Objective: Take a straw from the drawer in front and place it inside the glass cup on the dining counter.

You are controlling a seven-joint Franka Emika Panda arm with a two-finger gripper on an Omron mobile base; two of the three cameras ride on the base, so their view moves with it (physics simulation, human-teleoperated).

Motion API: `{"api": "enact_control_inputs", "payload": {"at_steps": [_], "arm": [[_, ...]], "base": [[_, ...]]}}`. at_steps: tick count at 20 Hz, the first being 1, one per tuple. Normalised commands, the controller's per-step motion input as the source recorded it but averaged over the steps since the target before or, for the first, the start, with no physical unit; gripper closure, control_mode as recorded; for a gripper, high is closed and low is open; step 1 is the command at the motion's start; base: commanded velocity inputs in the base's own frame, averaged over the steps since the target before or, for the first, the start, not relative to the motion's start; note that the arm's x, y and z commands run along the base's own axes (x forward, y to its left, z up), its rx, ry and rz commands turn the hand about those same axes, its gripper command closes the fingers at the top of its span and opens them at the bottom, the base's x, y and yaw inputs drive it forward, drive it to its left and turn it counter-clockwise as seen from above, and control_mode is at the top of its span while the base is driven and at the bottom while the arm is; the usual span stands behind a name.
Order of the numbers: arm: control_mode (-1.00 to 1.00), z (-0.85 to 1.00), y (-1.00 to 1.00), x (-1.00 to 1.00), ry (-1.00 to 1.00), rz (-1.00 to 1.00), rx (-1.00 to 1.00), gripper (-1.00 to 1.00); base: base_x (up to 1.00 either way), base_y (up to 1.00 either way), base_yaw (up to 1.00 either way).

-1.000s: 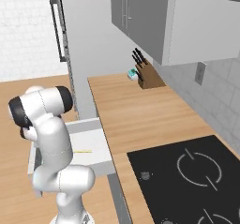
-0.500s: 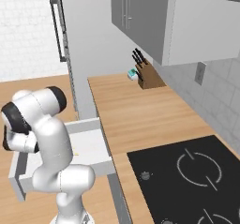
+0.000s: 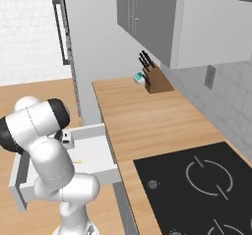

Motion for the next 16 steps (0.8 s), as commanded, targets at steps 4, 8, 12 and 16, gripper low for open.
{"api": "enact_control_inputs", "payload": {"at_steps": [4,8,12,16], "arm": [[-1.00,-0.03,-0.08,0.21,0.11,0.08,-0.12,-1.00],[-1.00,-0.22,0.05,0.00,0.06,0.23,-0.16,-1.00],[-1.00,-0.15,0.17,0.00,0.00,0.27,-0.10,-1.00],[-1.00,-0.27,0.06,0.00,-0.02,0.23,-0.02,-1.00]], "base": [[0.00,0.00,0.00],[0.00,0.00,0.00],[0.00,0.00,0.00],[0.00,0.00,0.00]]}}
